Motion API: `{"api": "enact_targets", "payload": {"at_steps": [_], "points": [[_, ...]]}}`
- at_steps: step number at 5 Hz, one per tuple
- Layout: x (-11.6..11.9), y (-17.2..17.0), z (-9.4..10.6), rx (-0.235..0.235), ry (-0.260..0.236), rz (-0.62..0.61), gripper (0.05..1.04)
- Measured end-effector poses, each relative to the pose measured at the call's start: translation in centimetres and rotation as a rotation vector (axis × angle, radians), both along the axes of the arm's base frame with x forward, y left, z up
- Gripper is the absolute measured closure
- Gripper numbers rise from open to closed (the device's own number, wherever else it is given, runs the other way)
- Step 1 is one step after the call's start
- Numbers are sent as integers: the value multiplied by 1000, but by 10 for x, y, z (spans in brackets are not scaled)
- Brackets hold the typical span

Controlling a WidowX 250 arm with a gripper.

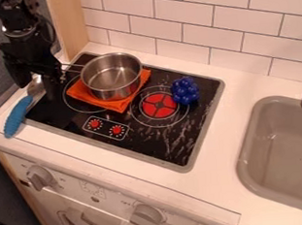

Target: Move the silver pot on the bottom part of the right burner

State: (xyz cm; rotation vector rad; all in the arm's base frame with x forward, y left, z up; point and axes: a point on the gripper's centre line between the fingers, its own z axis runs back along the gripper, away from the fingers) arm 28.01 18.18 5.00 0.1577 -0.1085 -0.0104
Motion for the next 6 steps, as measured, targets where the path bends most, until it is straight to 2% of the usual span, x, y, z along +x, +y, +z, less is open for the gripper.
{"api": "enact_targets", "payload": {"at_steps": [1, 2, 3, 4, 5, 6], "points": [[-2, -2, -8, -16, 21, 2, 83], [-1, -19, -14, -38, 39, -37, 83], [15, -47, -2, -47, -5, -120, 84], [27, -78, 3, -60, -12, -201, 83], [38, -96, 9, -62, -25, -223, 83], [60, -119, 10, -81, -40, -242, 84]]}}
